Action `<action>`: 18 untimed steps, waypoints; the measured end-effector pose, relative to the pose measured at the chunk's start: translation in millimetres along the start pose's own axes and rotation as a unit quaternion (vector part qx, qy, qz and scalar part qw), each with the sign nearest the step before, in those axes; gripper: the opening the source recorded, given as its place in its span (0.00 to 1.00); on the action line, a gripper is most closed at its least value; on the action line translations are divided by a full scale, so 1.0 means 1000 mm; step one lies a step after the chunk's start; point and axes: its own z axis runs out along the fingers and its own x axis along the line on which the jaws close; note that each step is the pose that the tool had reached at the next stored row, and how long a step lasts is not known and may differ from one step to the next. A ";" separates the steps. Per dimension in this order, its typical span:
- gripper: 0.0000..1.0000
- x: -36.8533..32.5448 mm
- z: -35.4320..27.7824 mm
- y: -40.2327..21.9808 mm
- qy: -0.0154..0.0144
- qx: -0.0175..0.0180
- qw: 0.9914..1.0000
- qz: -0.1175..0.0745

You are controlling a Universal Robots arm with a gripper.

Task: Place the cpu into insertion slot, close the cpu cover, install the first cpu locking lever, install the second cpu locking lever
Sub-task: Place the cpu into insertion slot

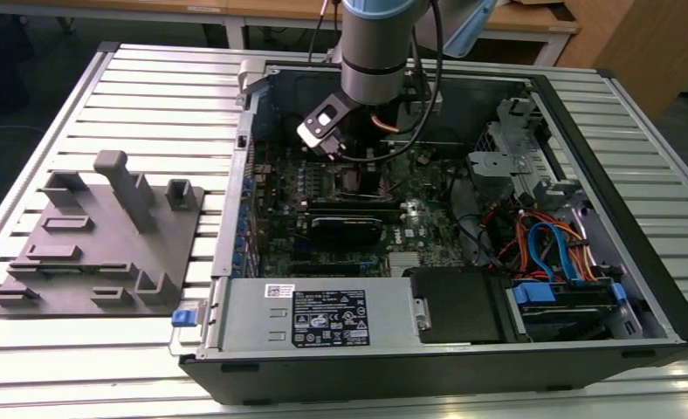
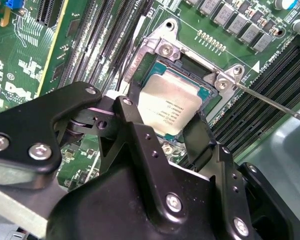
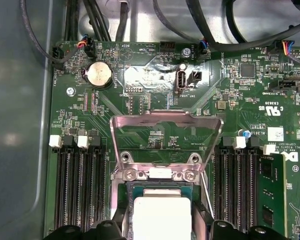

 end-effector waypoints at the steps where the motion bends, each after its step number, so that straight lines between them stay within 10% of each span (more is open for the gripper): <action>1: 0.61 0.0002 0.0001 0.0001 0.000 0.000 1.000 0.000; 18: 0.61 0.0014 0.0006 0.0002 -0.001 0.000 1.000 0.000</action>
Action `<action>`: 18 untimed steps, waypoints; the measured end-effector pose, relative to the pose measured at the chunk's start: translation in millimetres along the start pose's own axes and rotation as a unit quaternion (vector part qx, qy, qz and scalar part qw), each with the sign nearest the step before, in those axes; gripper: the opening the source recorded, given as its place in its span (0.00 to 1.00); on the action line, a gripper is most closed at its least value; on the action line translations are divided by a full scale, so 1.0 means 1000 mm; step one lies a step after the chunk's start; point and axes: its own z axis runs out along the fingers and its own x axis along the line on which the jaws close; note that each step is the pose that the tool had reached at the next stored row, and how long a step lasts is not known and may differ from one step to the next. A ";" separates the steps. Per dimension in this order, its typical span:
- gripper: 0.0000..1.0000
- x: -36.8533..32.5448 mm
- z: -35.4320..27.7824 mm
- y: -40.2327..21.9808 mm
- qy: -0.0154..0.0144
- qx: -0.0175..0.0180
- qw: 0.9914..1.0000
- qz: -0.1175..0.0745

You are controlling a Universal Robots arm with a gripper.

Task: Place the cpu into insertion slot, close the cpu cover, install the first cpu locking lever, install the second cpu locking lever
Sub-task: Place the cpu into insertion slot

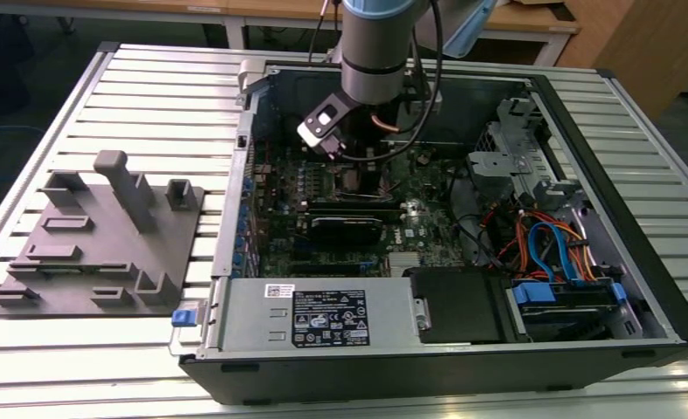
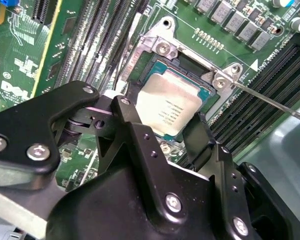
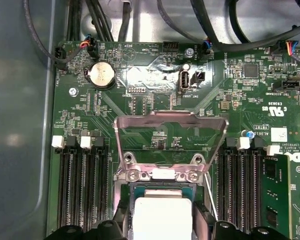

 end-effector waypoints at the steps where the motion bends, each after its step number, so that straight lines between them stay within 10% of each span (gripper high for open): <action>1: 0.61 -0.0006 0.0000 0.0000 0.000 0.000 1.000 0.000; 18: 0.61 -0.0027 -0.0102 0.0005 0.002 0.002 1.000 0.000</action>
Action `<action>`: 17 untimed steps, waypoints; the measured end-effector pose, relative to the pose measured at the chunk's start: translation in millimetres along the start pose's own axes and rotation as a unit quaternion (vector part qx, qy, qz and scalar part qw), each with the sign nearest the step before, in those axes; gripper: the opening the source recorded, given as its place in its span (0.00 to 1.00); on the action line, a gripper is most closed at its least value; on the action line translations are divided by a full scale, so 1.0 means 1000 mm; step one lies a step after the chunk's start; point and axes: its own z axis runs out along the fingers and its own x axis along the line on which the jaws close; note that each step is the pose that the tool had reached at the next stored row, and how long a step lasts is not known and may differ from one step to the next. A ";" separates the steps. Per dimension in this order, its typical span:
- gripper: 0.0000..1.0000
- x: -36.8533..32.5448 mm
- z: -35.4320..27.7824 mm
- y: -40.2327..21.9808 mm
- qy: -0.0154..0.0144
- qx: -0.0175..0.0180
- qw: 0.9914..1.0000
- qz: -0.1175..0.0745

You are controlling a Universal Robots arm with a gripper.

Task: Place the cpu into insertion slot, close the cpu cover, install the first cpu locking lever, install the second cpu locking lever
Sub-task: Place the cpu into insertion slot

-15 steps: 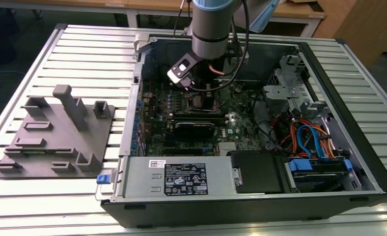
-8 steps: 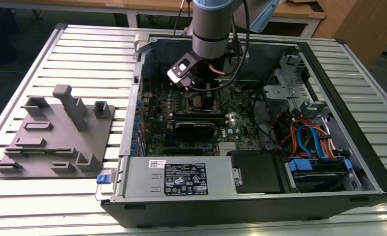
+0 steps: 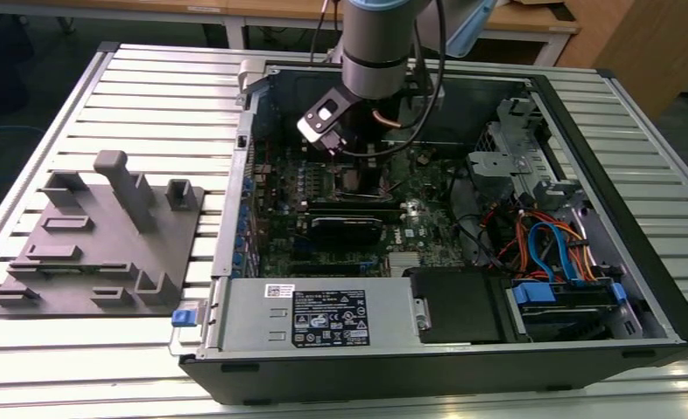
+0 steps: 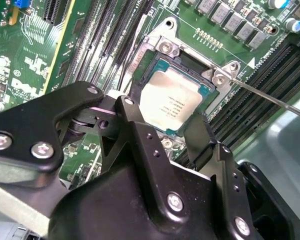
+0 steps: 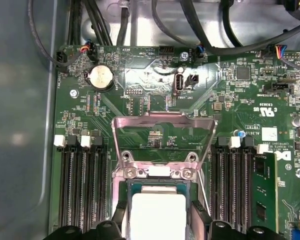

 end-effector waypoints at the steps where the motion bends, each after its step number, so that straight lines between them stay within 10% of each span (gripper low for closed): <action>1: 0.61 0.0000 -0.0012 0.0001 0.000 0.001 1.000 0.000; 6: 0.60 0.0000 -0.0035 0.0002 0.000 0.003 1.000 0.000; 17: 0.18 0.0000 -0.0060 0.0006 0.000 0.009 1.000 0.000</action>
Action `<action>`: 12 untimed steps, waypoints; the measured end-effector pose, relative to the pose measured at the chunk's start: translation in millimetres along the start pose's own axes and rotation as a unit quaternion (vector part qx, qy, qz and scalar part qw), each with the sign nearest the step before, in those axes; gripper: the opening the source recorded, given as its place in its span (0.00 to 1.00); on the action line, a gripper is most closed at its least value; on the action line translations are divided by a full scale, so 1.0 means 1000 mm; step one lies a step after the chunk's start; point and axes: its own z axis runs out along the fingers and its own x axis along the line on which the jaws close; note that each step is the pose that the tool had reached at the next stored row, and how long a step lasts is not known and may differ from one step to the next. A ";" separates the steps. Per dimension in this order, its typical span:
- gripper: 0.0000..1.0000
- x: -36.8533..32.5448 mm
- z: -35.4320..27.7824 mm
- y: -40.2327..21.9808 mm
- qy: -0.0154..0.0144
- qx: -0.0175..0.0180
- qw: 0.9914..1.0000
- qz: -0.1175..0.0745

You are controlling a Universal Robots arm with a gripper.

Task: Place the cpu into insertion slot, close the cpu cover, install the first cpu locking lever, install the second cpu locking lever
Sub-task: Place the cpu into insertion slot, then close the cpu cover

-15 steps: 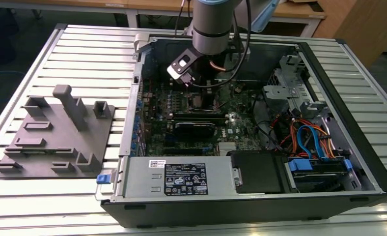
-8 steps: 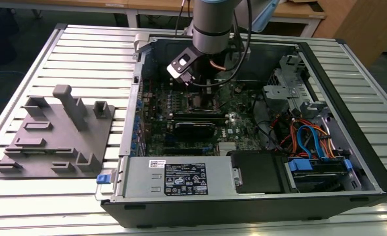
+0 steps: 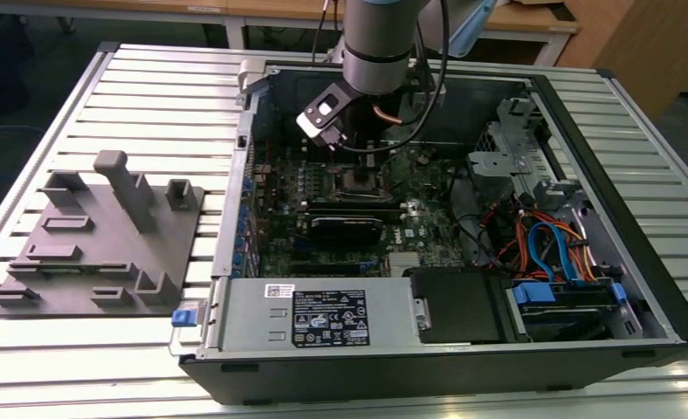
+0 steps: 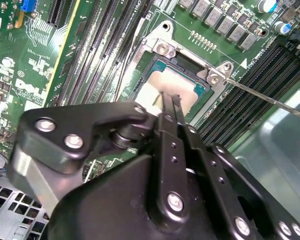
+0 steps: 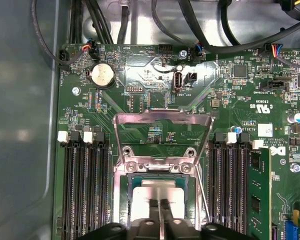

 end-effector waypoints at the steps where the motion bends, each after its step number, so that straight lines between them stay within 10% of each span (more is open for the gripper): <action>1: 0.12 0.0000 0.0000 0.0000 0.000 0.000 1.000 0.000; 12: 0.10 0.0000 0.0000 0.0000 0.000 0.000 1.000 0.000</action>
